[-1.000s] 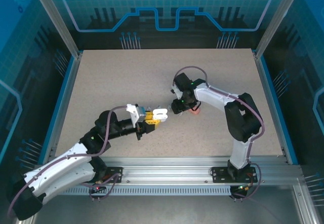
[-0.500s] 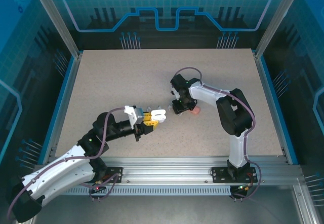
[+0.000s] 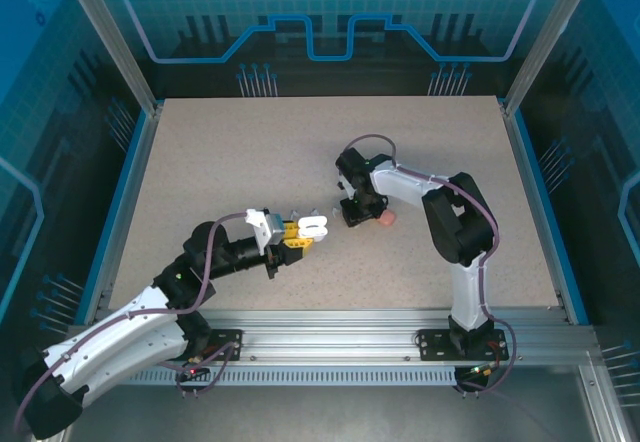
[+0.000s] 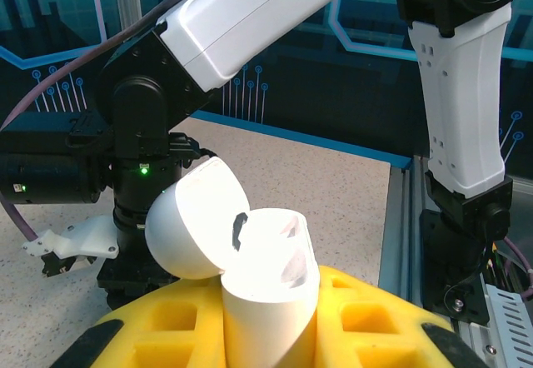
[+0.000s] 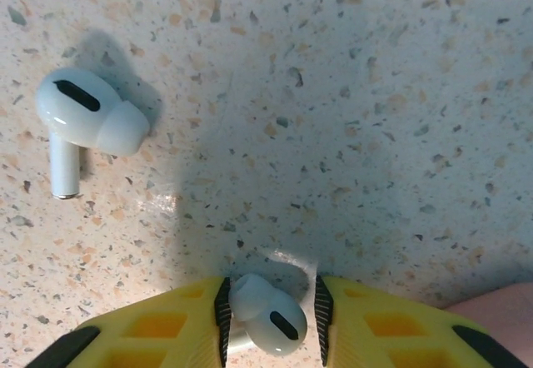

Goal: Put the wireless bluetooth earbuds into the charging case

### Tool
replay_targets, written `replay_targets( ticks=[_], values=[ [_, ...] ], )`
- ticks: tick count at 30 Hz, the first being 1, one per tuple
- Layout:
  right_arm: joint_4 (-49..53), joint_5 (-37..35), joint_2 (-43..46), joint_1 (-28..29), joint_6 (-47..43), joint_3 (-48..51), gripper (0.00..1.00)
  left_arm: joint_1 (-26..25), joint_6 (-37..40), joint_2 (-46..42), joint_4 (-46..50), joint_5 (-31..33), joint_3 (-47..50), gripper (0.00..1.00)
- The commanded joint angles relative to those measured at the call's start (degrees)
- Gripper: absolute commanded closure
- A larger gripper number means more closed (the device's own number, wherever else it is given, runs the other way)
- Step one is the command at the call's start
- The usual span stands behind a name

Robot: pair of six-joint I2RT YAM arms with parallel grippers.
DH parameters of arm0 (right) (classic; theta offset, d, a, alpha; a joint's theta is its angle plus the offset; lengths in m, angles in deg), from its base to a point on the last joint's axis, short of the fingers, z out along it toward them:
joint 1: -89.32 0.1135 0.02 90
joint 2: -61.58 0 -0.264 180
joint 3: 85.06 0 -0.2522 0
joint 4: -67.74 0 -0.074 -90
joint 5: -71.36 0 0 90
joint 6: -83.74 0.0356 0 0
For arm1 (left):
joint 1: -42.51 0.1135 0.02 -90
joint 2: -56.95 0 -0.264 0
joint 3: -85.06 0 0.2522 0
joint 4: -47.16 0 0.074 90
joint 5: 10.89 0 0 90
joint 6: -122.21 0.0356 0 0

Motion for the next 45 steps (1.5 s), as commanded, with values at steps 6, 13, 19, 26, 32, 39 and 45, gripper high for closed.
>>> replay_targets(
  ticks=[6, 13, 19, 26, 32, 39, 45],
  values=[
    [1.2, 1.8, -1.4, 0.7, 0.7, 0.1, 0.72, -0.4, 0.9, -0.7, 0.6, 1.1, 0.3, 0.88],
    [0.6, 0.2, 2.4, 0.7, 0.3, 1.3, 0.74, -0.4, 0.8, -0.7, 0.8, 1.6, 0.4, 0.87],
    [-0.3, -2.6, 8.3, 1.1, -1.8, 3.4, 0.74, -0.4, -1.8, 0.4, -2.4, 3.2, 1.9, 0.87],
    [-3.7, -4.5, 17.8, 1.5, -5.0, 8.8, 0.75, -0.4, -4.1, 3.0, -5.4, 3.6, 2.2, 0.87],
    [-4.6, -2.4, 20.0, 1.5, -6.5, 10.4, 0.76, -0.5, -4.7, 3.9, -5.7, 4.1, 1.7, 0.87],
    [-1.2, -3.3, 24.8, 1.8, -10.8, 10.3, 0.76, -0.5, -6.0, 4.9, -5.4, 5.4, 1.9, 0.87],
    [1.0, -3.1, 32.9, 2.4, -17.6, 12.6, 0.76, -0.4, -7.2, 8.9, -5.0, 5.0, 0.4, 0.87]
  ],
)
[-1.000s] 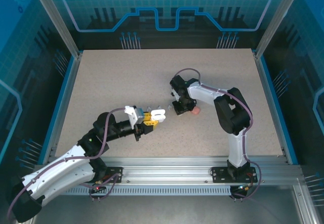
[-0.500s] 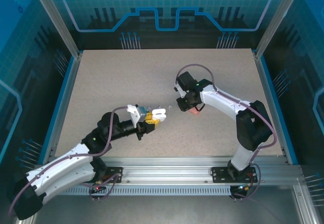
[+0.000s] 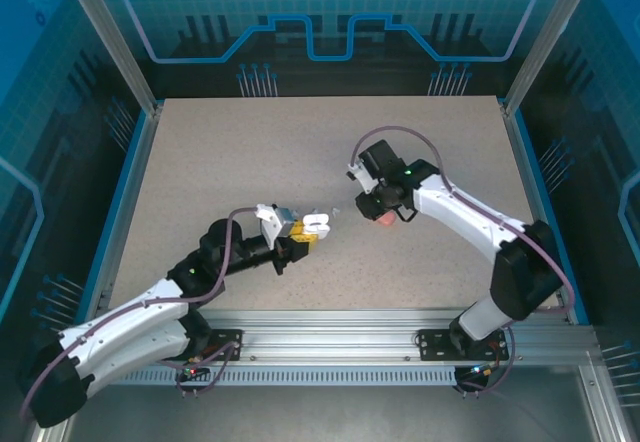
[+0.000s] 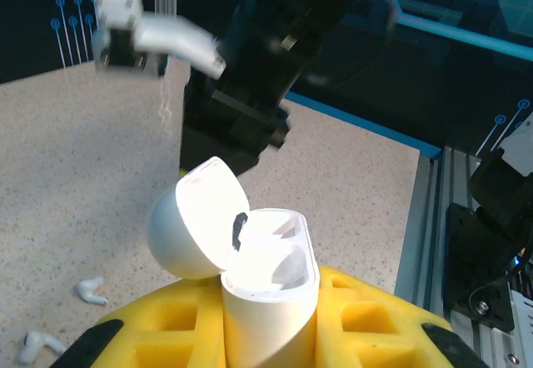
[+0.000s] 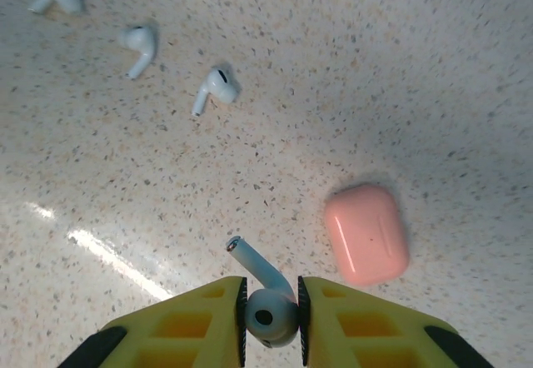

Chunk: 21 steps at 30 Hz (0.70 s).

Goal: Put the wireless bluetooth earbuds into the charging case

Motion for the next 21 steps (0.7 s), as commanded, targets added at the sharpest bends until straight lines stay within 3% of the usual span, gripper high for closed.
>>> replay_targets(
  ticks=[1, 10, 21],
  values=[
    [3.1, -0.1, 5.4, 1.2, -6.2, 1.9, 0.76, -0.4, -2.0, 2.2, -1.5, 0.5, -1.8, 0.87],
    [6.0, -0.7, 17.3, 4.9, -14.5, 3.0, 0.76, -0.4, -3.4, 10.8, -3.4, -1.8, -5.2, 0.88],
    [17.7, -9.0, 13.3, 14.1, -17.3, -5.8, 0.76, -0.5, 0.5, 18.8, -6.1, -6.9, -9.4, 0.89]
  ],
)
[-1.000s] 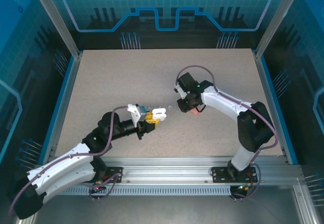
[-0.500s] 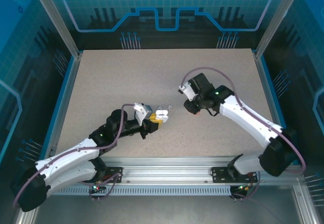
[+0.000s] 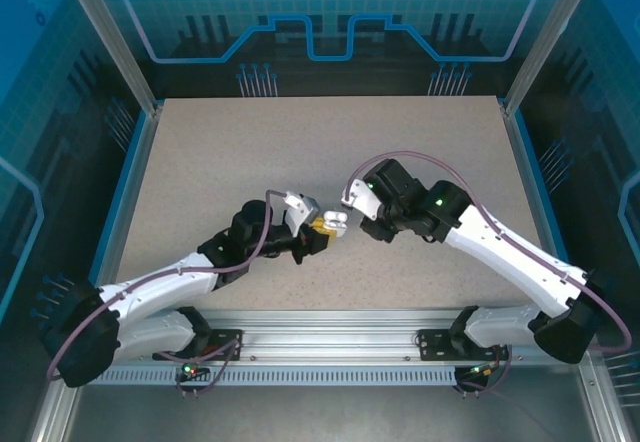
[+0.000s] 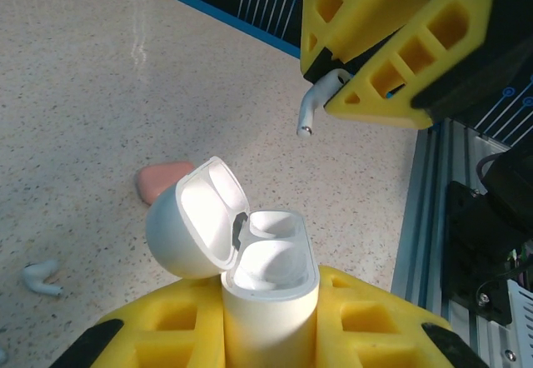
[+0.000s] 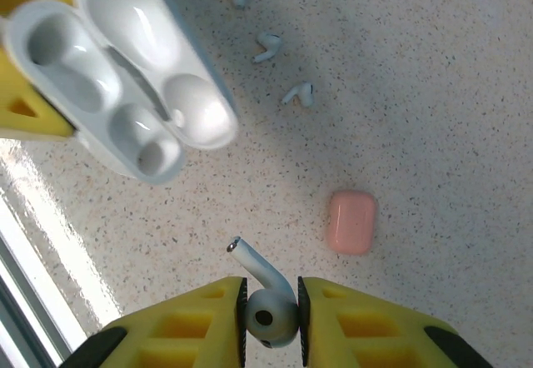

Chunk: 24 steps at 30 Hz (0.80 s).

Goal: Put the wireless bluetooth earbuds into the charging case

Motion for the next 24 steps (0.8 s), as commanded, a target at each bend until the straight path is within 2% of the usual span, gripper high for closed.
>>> replay_targets(
  ticks=[1, 14, 24],
  values=[
    [6.1, -3.9, -1.6, 1.6, -1.9, -3.4, 0.76, -0.4, 2.7, 0.9, -3.4, -3.3, -2.0, 0.89],
    [8.2, -5.2, -8.5, 5.7, -2.9, -9.6, 0.76, -0.4, 6.0, 1.7, -2.7, -4.5, -2.9, 0.89],
    [7.6, -3.8, -9.9, 5.9, -2.4, -9.7, 0.75, -0.4, 6.8, 2.0, -3.8, -4.7, -2.5, 0.89]
  ],
)
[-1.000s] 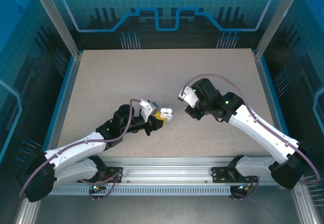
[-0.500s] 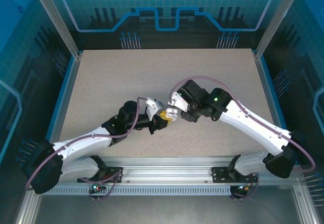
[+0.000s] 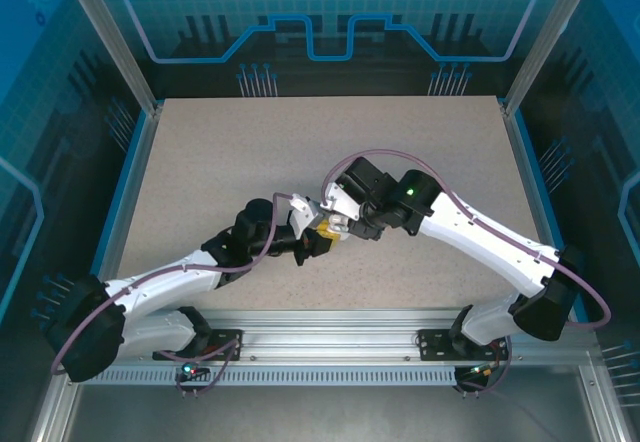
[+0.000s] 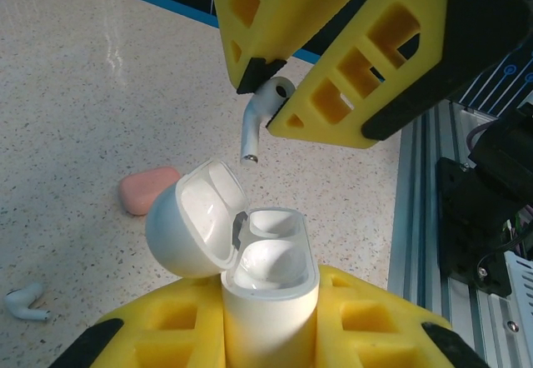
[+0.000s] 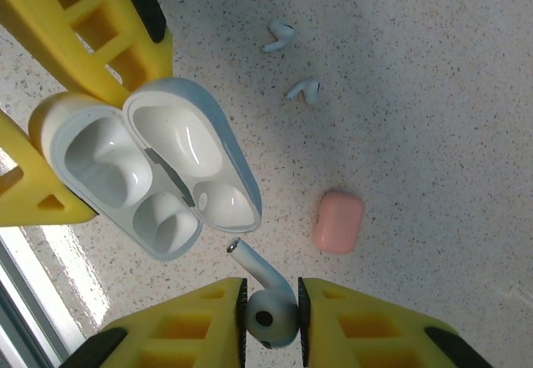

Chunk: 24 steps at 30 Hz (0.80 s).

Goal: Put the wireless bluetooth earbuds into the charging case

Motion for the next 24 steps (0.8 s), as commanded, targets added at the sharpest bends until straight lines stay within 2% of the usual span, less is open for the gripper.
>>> replay_targets(
  ticks=[1, 7, 12, 24],
  values=[
    [1.1, 1.3, -0.7, 0.7, -0.5, -0.5, 0.76, -0.4, 1.6, 0.1, -3.0, -1.5, -2.0, 0.89],
    [-0.7, 5.0, 2.9, -3.6, -0.7, 3.0, 0.74, -0.3, 1.7, -0.6, -2.8, -1.4, -1.7, 0.89],
    [-1.6, 8.4, 3.4, -9.5, 2.1, 7.3, 0.73, -0.3, 1.5, -1.8, -1.3, -0.4, -0.9, 0.89],
    [-4.9, 16.4, -7.5, -16.9, 12.5, 14.2, 0.74, -0.3, 0.0, -10.0, 1.9, 4.2, 4.7, 0.89]
  ],
)
